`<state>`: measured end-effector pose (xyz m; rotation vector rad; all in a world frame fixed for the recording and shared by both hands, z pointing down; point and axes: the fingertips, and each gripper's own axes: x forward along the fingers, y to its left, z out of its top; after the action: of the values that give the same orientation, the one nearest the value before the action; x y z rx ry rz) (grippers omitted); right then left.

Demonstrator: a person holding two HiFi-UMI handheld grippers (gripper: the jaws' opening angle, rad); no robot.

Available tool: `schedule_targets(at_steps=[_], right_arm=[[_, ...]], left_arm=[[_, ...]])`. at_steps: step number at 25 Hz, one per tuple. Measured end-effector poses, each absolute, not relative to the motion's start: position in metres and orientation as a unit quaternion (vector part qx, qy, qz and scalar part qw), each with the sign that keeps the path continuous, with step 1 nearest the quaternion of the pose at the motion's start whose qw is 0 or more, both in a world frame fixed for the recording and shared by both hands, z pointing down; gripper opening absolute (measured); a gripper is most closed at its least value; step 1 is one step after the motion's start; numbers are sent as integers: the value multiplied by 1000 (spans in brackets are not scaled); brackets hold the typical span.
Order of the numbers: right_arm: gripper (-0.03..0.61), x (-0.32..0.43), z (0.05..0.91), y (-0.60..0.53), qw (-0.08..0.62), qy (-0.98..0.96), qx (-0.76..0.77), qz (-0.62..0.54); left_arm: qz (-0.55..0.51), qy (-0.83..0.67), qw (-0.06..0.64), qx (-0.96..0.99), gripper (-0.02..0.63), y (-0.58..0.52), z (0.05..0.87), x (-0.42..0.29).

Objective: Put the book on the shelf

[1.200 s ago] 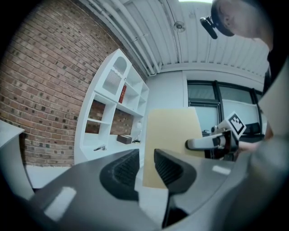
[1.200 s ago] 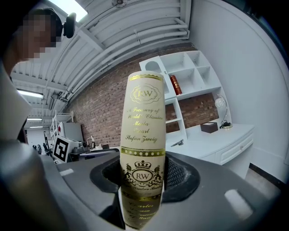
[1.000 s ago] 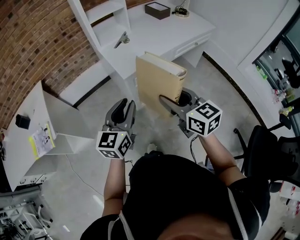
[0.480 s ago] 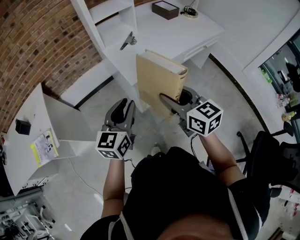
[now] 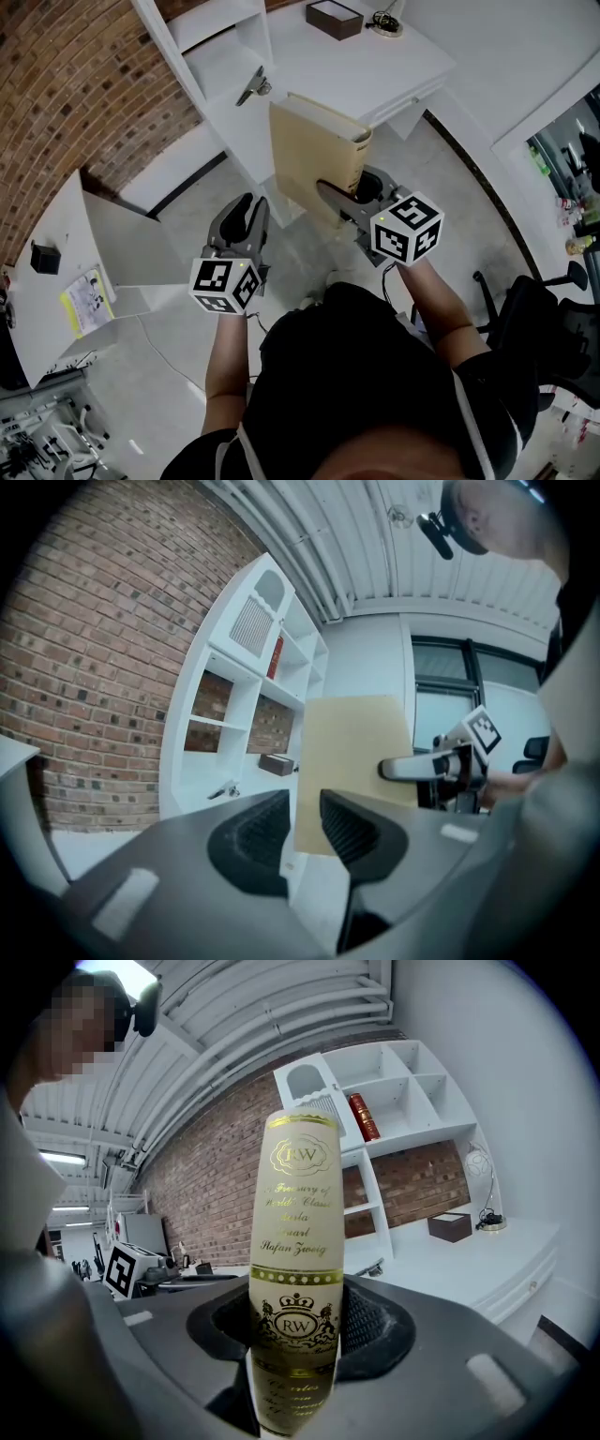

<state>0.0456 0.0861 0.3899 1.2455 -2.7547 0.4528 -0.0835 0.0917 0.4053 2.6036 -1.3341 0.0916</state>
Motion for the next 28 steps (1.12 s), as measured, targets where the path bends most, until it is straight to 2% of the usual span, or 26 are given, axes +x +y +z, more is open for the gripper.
schedule_targets(at_steps=[11,28], right_arm=[[213,70,377,33,34,-923,358,138],[213,78,385,-13,28,-931,331,152]], left_arm=[[32,-473,89,876,97,50,388,-38],[30,-513,97,852,97,9,394,-39]])
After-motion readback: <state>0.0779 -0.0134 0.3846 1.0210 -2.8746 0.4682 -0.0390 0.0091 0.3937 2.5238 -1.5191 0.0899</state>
